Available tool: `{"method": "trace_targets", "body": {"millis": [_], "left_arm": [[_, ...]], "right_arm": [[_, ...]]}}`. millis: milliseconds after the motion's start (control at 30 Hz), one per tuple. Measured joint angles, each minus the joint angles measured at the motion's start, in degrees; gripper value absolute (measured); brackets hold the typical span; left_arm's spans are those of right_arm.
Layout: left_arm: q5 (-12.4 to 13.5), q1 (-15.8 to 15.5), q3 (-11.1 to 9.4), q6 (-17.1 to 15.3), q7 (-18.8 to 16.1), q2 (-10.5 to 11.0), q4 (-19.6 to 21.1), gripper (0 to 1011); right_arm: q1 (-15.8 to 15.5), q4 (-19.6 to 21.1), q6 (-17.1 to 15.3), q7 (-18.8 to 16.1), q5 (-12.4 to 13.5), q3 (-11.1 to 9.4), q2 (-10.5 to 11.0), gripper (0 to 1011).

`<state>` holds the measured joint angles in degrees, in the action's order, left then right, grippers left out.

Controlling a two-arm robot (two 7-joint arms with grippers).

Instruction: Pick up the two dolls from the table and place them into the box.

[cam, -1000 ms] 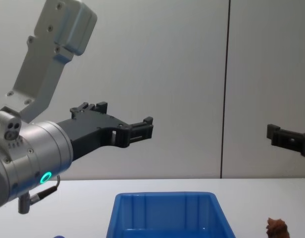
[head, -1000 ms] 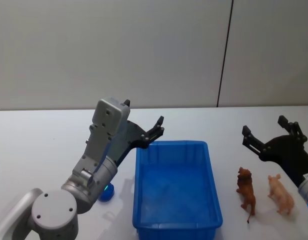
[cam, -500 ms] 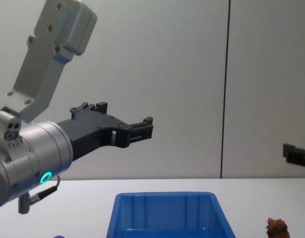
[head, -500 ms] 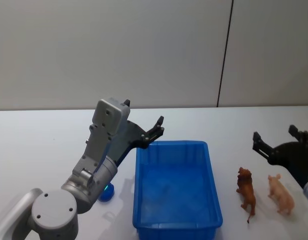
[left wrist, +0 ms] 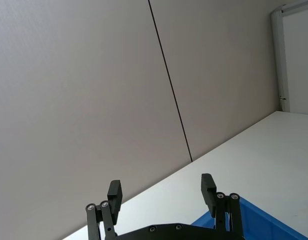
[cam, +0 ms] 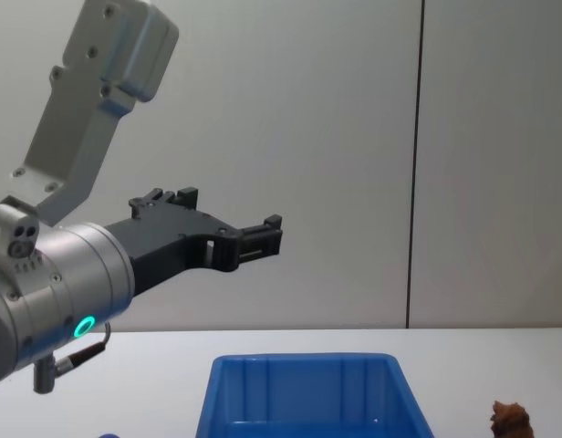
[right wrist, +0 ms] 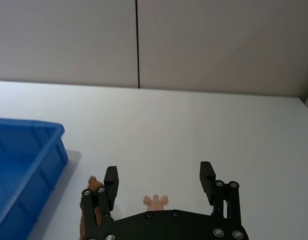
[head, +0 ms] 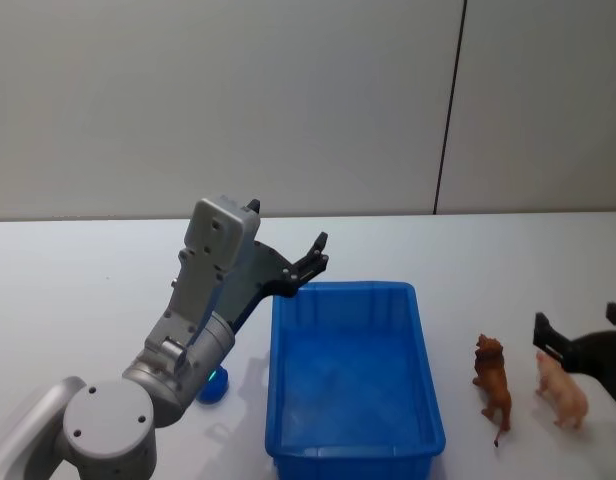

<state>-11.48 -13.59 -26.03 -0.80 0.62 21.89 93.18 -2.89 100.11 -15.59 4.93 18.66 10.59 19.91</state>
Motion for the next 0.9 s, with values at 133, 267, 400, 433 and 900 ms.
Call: {"method": "trace_targets", "body": {"millis": [133,267,400,433,900], "left_arm": [[0.0,0.0,0.0,0.0,0.0,0.0,0.0,1001],[0.0,0.0,0.0,0.0,0.0,0.0,0.0,1001],[0.0,0.0,0.0,0.0,0.0,0.0,0.0,1001],[0.0,0.0,0.0,0.0,0.0,0.0,0.0,1001],[0.0,0.0,0.0,0.0,0.0,0.0,0.0,1001]], "right_arm": [[-1.1,0.1,-1.6,0.7,0.5,-0.4,0.5,1001],[-2.0,0.1,-2.6,0.7,0.9,-0.7,0.9,1001],[-2.5,-0.3,-3.3,0.3,1.2,-0.9,1.2,1001],[-2.6,-0.6,-3.5,0.1,1.2,-1.0,1.4,1001],[-3.0,-4.5,-4.0,-4.2,1.2,-1.3,1.9,1001]]}}
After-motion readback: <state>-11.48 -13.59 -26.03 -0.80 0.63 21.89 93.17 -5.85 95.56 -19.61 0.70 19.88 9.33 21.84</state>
